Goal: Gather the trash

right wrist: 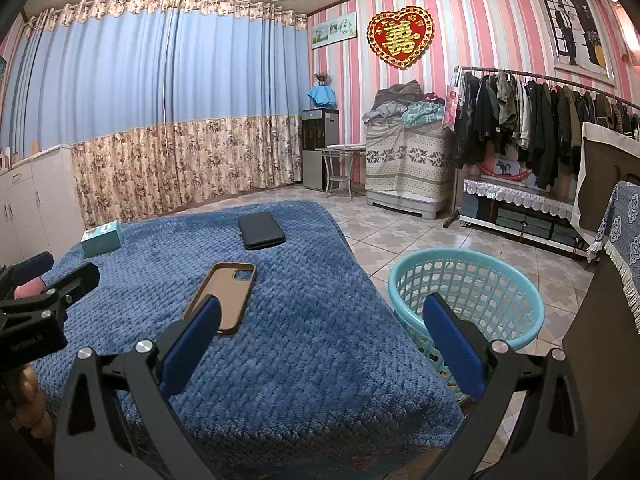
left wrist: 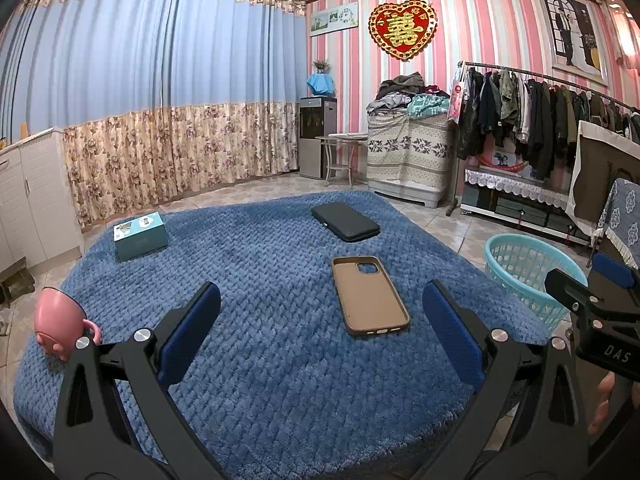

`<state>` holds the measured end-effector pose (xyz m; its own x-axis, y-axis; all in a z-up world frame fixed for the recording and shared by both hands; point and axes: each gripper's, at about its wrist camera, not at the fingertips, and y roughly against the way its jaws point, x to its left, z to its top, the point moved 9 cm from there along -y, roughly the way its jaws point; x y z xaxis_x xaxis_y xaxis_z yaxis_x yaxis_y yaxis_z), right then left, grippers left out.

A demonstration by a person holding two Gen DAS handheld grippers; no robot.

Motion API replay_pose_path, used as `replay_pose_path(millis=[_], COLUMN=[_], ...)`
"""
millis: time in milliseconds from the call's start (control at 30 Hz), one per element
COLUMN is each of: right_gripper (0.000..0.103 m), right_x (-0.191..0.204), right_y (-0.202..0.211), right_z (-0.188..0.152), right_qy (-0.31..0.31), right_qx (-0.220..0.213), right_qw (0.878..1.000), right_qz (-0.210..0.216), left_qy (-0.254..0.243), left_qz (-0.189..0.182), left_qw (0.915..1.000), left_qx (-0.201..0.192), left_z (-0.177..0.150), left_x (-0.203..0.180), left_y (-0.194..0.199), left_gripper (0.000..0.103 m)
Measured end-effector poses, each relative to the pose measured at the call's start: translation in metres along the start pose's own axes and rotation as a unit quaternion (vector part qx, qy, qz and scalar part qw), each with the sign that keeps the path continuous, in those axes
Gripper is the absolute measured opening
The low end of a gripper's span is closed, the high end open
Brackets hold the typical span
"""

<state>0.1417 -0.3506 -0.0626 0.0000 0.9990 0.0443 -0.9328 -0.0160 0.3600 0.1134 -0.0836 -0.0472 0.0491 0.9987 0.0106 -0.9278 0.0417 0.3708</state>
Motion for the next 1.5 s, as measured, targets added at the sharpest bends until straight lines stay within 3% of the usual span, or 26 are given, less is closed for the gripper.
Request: replay_pose_path(millis=[1500], right_gripper=[0.099], right_x=[0.002], right_y=[-0.0011], right_z=[-0.0016], right_qy=[0.002], right_qx=[0.0], right_qw=[1.0], right_qz=[0.0], left_qy=[0.0], left_qz=[0.0], left_qw=[1.0], left_qx=[-0.001], left_z=[-0.001], left_x=[0.0005], left_y=[-0.0002], left_gripper=[0.098])
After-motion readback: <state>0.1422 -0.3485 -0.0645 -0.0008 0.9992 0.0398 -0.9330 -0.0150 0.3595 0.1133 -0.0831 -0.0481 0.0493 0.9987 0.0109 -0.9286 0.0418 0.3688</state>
